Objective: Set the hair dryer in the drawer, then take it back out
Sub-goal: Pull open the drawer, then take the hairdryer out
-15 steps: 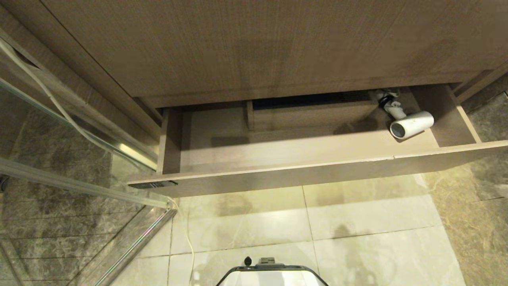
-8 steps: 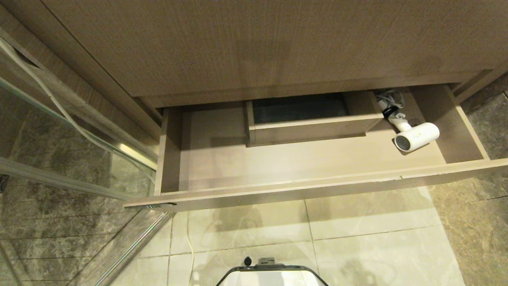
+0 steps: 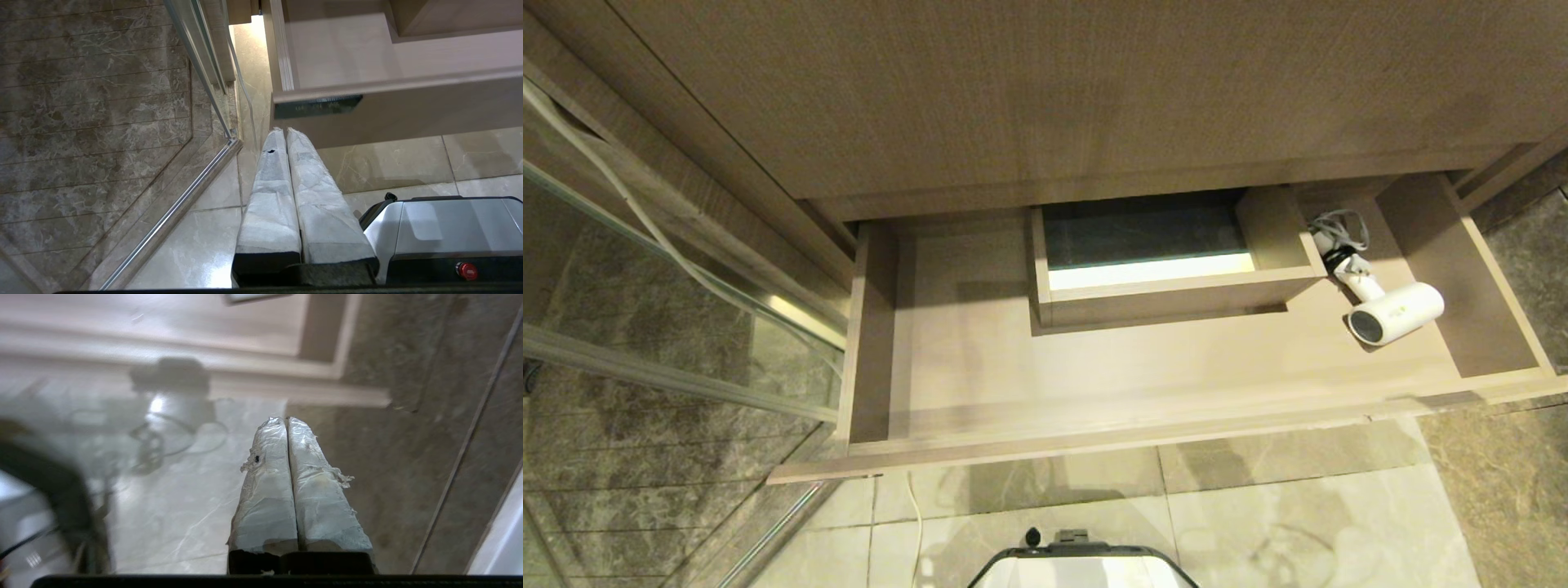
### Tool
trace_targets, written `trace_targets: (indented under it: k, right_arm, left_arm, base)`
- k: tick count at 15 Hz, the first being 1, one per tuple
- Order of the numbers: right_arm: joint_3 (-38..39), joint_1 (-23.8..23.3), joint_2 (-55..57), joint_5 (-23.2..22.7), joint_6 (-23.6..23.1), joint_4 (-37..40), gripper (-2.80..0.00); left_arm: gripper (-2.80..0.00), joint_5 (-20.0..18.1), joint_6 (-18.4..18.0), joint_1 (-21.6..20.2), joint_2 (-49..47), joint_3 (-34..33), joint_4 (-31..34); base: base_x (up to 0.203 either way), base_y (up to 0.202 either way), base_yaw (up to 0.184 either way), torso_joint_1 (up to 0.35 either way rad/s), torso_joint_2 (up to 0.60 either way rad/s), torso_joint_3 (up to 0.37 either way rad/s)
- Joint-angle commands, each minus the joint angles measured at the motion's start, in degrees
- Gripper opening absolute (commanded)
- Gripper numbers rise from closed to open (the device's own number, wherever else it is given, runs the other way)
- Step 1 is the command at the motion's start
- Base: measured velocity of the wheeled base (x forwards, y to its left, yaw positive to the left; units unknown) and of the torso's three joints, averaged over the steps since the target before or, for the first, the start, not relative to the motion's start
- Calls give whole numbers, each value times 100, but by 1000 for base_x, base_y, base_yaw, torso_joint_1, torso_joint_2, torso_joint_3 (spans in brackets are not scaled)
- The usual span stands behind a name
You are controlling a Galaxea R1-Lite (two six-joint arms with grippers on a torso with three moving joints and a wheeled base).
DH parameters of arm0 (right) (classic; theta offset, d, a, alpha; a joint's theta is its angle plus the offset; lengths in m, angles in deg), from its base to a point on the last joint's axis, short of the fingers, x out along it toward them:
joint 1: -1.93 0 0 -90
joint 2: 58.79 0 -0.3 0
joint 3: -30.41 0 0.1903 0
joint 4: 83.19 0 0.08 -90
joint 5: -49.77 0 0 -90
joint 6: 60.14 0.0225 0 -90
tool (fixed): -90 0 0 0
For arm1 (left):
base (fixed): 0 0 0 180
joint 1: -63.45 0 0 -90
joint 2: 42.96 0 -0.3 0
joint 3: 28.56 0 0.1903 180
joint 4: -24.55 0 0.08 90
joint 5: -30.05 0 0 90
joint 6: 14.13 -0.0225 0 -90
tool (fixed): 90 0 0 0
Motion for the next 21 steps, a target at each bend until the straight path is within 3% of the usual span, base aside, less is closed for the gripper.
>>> trace_targets:
  k: [1,4,8,15,17,21]
  right_arm:
    - [-173,-32,1199,279,88,-474,0]
    - [-912,-40,2158,593,515,-711,0]
    - [-1303,273,3263,880,650,-888,0]
    - [-1920,834,4594,-135,690,-1084,0]
    - [-2403,855,5081,-392,457,-1187,0]
    - [-3053,827,5813,-477,-28,-1265,0]
  left_arm:
    - [-280,-1,5,-2,0,0,-1]
    - [-280,-1,-1,-2,0,0,-1]
    - [-280,-1,-2,-2,0,0,-1]
    - [-280,-1,5,-2,0,-1,-1]
    - [-280,-1,5,-2,0,0,-1]
    - [-280,-1,4,-2,0,-7,-1]
  base:
    - [0,0,0,0,0,0]
    - [0,0,0,0,0,0]
    - [0,0,0,0,0,0]
    - [0,0,0,0,0,0]
    - [0,0,0,0,0,0]
    - [0,0,0,0,0,0]
